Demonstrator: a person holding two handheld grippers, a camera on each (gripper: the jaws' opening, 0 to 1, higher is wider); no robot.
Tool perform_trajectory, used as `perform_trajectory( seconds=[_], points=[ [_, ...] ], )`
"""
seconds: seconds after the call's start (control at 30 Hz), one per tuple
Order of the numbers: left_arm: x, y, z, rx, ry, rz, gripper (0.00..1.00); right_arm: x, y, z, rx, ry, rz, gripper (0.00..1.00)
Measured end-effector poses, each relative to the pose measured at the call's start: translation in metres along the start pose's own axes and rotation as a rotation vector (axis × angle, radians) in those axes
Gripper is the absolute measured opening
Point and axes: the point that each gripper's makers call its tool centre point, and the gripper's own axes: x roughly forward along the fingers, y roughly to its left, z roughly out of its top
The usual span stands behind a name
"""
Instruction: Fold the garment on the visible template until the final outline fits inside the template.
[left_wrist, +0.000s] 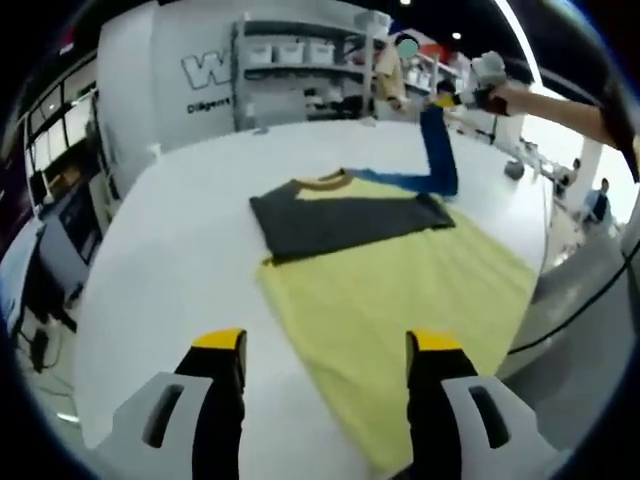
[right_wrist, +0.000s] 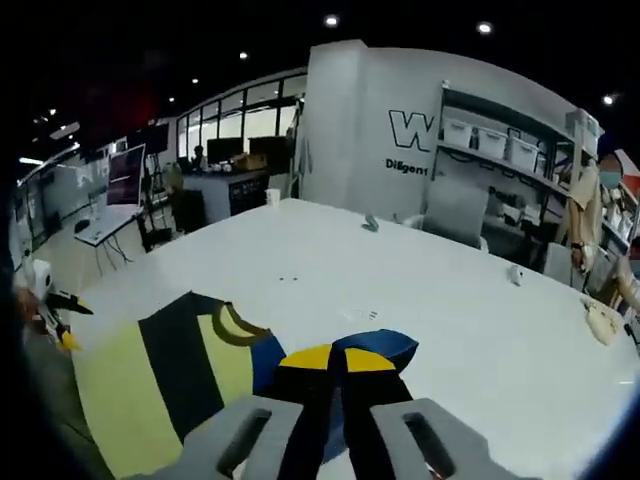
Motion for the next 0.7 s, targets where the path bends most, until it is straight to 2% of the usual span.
perform_trajectory(
  seconds=[0.07, 0.1, 0.3, 0.33, 0.57, 0.7],
  points=[
    [0.0, 0.001, 0.0, 0.0, -0.001, 0.002, 0.6, 0.005, 0.009, 0.009, -0.012, -0.012, 0.017, 0.0],
    [-0.001, 0.004, -0.001, -0.001, -0.003, 0.006, 0.6, 0.012, 0.027, 0.027, -0.025, -0.036, 0.053, 0.0],
    [-0.004, 0.006, -0.005, -0.015, -0.008, 0.012, 0.59, 0.037, 0.075, 0.059, -0.058, -0.089, 0.134, 0.0],
    [-0.006, 0.004, -0.006, -0.021, -0.007, 0.006, 0.59, 0.045, 0.089, 0.067, -0.069, -0.101, 0.152, 0.0],
    [-0.008, 0.004, -0.011, -0.026, 0.003, 0.008, 0.58, 0.065, 0.136, 0.074, -0.091, -0.099, 0.226, 0.0],
    [-0.009, 0.006, -0.013, -0.033, 0.003, 0.01, 0.58, 0.078, 0.17, 0.068, -0.105, -0.086, 0.279, 0.0]
  ],
)
